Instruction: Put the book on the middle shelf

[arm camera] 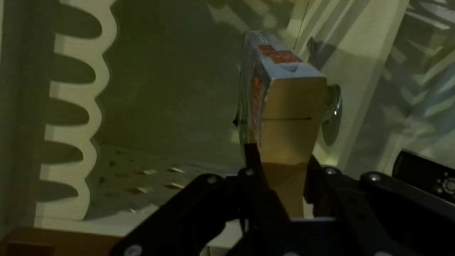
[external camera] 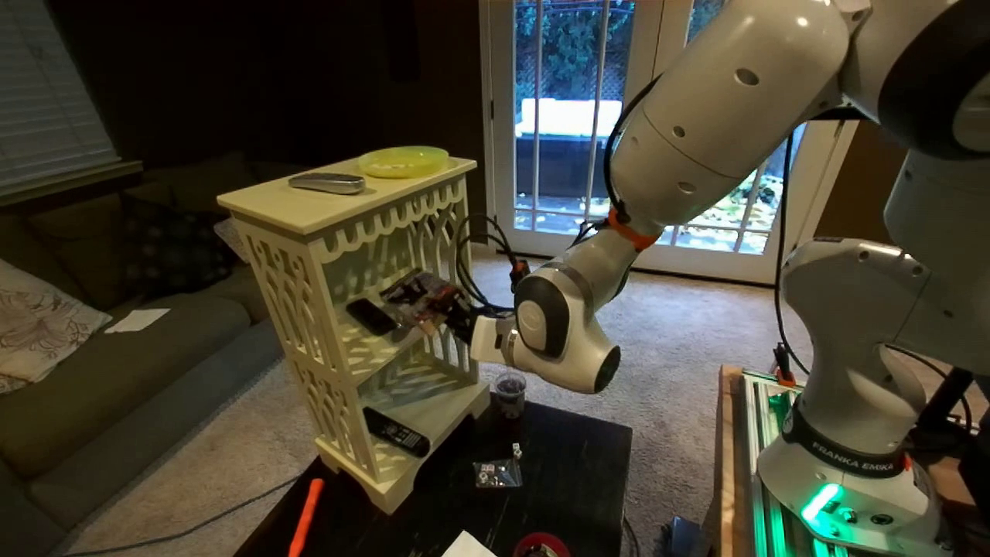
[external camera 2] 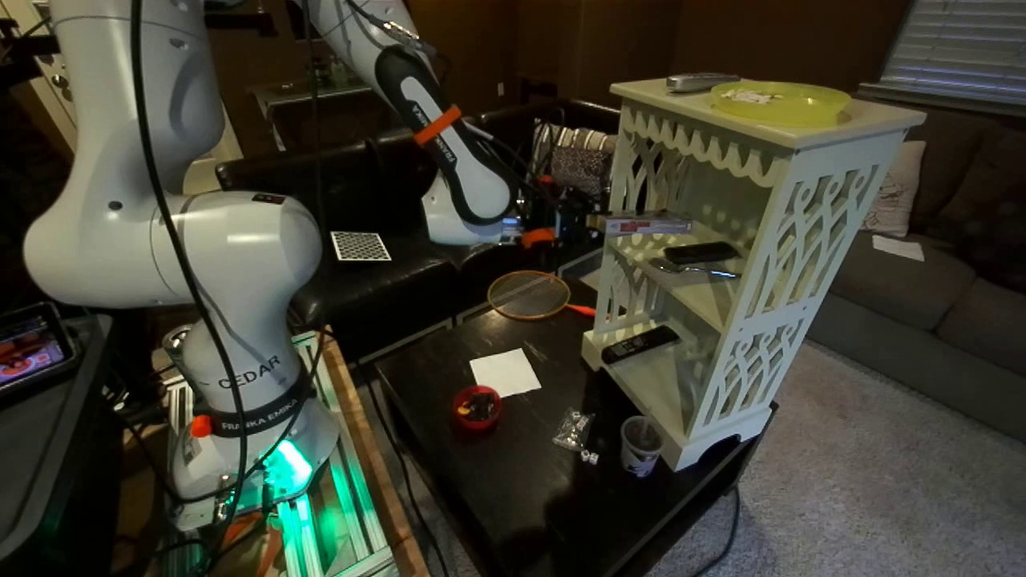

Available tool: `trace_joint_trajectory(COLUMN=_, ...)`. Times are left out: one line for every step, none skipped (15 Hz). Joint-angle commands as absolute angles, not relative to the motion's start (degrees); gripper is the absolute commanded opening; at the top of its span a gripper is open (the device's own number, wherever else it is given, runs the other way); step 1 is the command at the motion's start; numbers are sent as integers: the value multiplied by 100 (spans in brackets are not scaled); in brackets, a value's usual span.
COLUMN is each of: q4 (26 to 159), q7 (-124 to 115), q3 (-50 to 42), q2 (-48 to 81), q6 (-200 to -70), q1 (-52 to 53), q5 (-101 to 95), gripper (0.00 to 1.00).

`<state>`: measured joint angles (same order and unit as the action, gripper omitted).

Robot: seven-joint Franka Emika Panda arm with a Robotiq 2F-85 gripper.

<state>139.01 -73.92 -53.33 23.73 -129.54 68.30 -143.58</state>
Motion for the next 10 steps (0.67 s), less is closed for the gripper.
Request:
trace_joint_trajectory(q4=13677, q7=-7863, q3=-5568, q2=2923, q6=-12299, q1=6885, q5=-14397, gripper=7)
trace_joint_trajectory(q4=13872, q7=-7488, q3=-5481, q2=2457, q6=-12625, q1=6830, q5=-14358, gripper=7)
trace_joint_trajectory(q4=13857, q7=-7509, q3=-5500, q2=2503, q6=-12572, q1=6822, q5=-14358, gripper=29)
trace_joint_trajectory(q4=13865, q7=-7509, q3=-5491, q2=2508, q6=-12599, q1=6822, q5=-14358, gripper=29)
trace_joint_trajectory(q4=13874, q7=-7509, q3=-5481, q2=2507, q6=-12605, q1=6825, q5=-14358, gripper=29)
trace_joint_trajectory(q4=13883, q7=-7509, q3=-5475, q2=2507, q6=-12605, q1=6828, q5=-14358, gripper=7)
trace_joint_trajectory(q4=13788, q7=-7689, q3=-5448, q2=2660, q6=-12673, q1=6898, q5=-14402, gripper=7)
trace_joint_trajectory(q4=13676, q7=-7828, q3=-5449, q2=2853, q6=-12717, q1=6957, q5=-14400, gripper=7)
trace_joint_trajectory(q4=13615, q7=-7862, q3=-5441, q2=2920, q6=-12777, q1=6933, q5=-14399, gripper=7)
trace_joint_trajectory(q4=13526, q7=-7973, q3=-5438, q2=3053, q6=-12829, q1=6950, q5=-14399, gripper=7)
